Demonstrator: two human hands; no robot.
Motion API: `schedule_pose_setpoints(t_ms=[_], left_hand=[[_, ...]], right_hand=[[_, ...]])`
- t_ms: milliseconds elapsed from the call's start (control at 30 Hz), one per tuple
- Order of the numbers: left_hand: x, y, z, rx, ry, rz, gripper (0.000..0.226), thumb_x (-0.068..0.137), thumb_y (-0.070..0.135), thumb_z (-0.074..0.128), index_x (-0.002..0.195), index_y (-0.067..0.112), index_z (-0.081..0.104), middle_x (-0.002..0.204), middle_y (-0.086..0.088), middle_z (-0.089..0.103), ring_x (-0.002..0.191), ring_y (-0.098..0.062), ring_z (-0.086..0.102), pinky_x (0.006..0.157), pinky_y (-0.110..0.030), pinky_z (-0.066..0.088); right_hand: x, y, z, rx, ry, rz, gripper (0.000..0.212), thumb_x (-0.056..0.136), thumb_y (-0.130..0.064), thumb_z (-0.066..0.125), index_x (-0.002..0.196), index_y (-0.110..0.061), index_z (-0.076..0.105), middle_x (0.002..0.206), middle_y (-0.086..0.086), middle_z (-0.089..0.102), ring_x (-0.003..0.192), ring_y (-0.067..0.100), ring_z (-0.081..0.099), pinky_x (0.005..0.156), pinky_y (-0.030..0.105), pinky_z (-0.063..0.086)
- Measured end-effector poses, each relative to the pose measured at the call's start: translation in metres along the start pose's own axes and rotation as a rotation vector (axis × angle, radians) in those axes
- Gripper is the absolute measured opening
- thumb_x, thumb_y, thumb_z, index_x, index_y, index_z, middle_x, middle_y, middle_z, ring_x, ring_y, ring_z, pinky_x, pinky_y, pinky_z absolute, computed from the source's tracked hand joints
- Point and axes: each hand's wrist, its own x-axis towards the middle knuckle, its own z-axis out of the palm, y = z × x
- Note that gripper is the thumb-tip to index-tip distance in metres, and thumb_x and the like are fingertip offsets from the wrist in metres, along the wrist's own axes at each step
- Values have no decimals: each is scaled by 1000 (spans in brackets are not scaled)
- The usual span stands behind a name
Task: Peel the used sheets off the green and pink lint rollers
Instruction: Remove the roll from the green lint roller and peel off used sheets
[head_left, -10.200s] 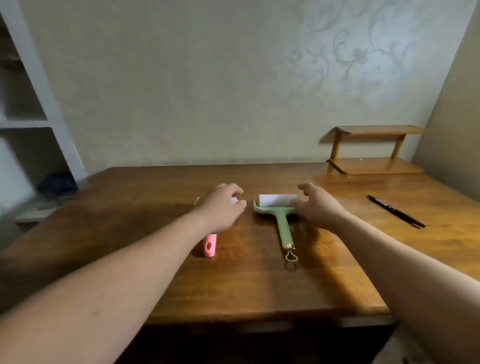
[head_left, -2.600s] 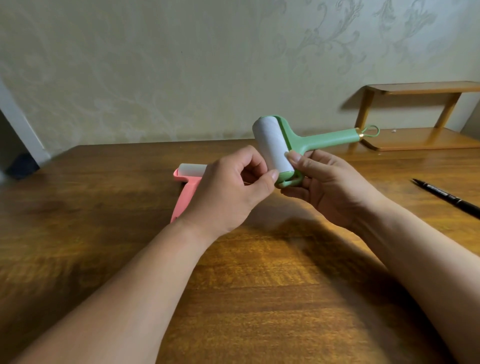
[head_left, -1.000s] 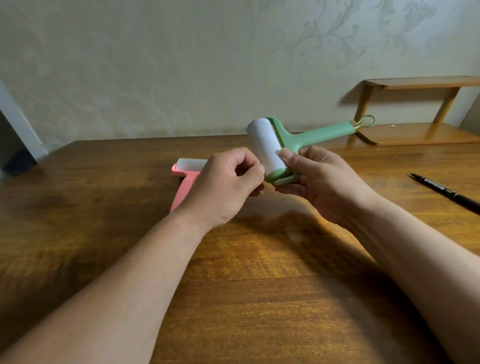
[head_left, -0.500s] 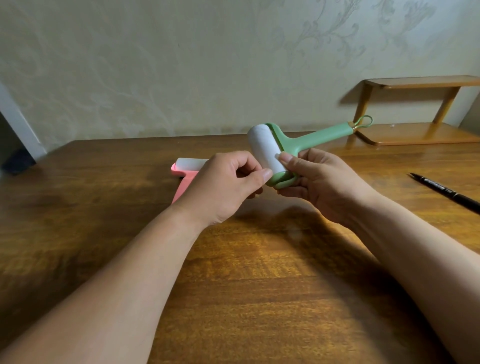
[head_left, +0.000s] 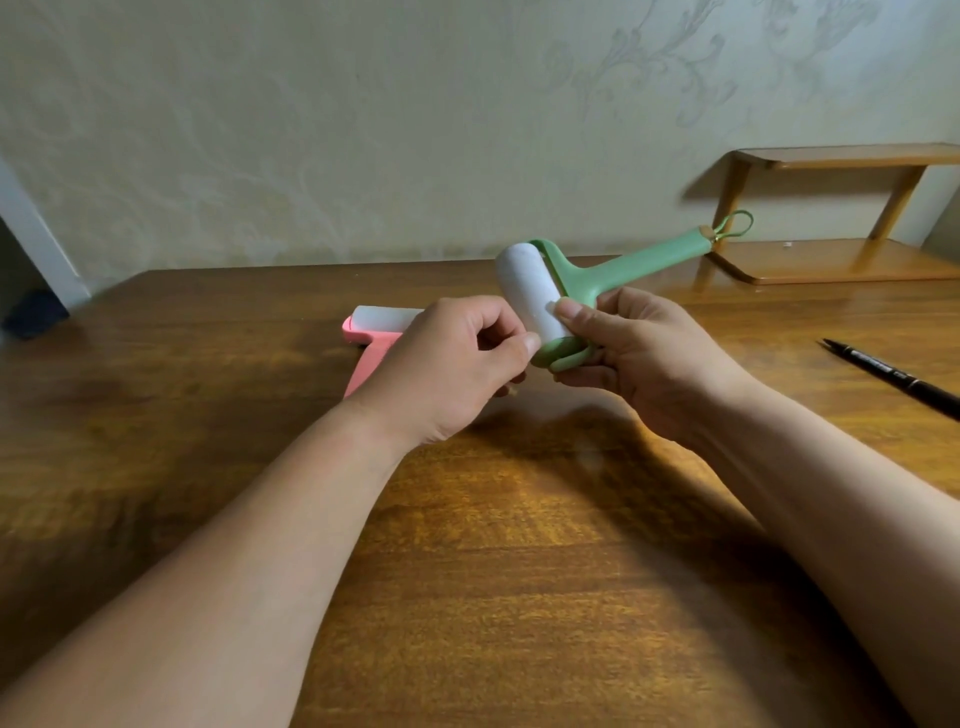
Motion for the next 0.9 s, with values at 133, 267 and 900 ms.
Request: schedule_pose_setpoints(t_ms=[133,267,900], left_hand=[[-1,2,1,37,18,10,20,111,31,69,92,30,75,89,12,77,87,-13,78,86,-49,69],[-2,3,-1,36,17,14,20,112,31,65,95,31,75,93,14,77,90,-8,78,87,-44,70],[-4,7,-3,181,-69,60,20,111,36,65,92,36,70,90,13,72,89,-5,66,73,-27,53]], right_hand=[[1,3,2,15,17,15,29,99,-25,79,111,-3,65,79,8,81,78,24,83,66,30,65],[1,3,3,73,0,20,26,102,-24,75,110,-2,63,87,14,79,79,25,82,68,31,66],[-2,0,-1,-42,2,4,21,101,-25,78,100,-9,64,78,8,80,74,20,81,64,27,64]])
